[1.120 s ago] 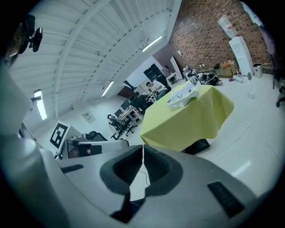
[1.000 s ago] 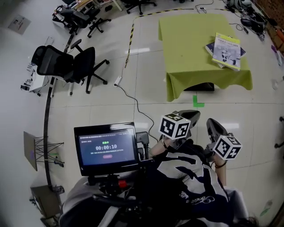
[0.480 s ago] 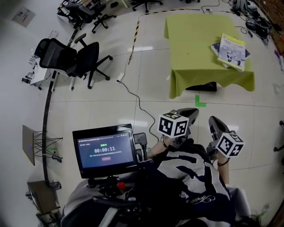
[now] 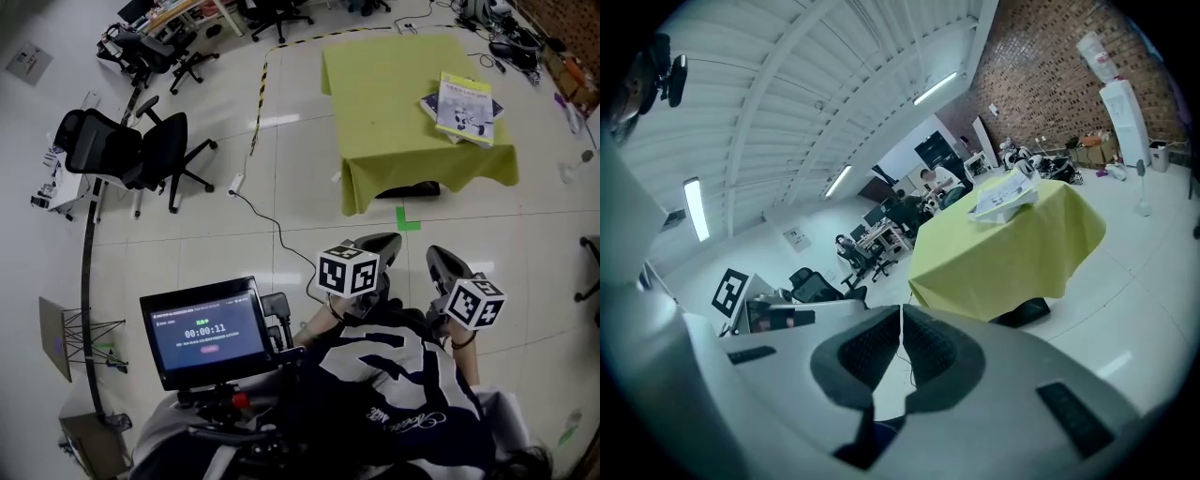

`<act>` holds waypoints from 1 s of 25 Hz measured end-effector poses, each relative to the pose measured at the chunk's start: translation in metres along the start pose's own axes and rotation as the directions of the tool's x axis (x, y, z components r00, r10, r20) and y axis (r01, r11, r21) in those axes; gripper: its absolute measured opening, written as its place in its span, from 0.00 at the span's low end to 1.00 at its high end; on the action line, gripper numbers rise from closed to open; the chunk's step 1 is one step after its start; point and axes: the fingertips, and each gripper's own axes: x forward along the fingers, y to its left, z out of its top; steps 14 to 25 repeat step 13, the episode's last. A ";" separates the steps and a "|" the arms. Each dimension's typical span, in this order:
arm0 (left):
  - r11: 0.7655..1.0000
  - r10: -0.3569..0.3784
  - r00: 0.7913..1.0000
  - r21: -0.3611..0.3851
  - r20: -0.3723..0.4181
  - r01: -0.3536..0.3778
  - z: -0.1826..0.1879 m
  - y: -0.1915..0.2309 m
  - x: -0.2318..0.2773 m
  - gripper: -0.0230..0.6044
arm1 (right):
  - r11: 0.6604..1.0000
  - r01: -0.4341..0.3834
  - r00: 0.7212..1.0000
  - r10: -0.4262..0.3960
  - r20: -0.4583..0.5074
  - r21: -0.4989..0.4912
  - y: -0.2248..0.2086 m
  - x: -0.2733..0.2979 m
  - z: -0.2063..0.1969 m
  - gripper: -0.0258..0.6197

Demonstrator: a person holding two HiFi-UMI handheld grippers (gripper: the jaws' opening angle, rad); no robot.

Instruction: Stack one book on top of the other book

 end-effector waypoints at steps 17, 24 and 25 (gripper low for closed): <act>0.999 0.026 0.999 -0.026 0.038 -0.025 0.011 0.012 -0.008 0.04 | 1.000 -0.007 1.000 0.007 -0.017 -0.003 -0.002 0.007 0.002 0.04; 0.999 0.026 0.999 -0.026 0.038 -0.025 0.011 0.012 -0.008 0.04 | 1.000 -0.007 1.000 0.007 -0.017 -0.003 -0.002 0.007 0.002 0.04; 0.999 0.026 0.999 -0.026 0.038 -0.025 0.011 0.012 -0.008 0.04 | 1.000 -0.007 1.000 0.007 -0.017 -0.003 -0.002 0.007 0.002 0.04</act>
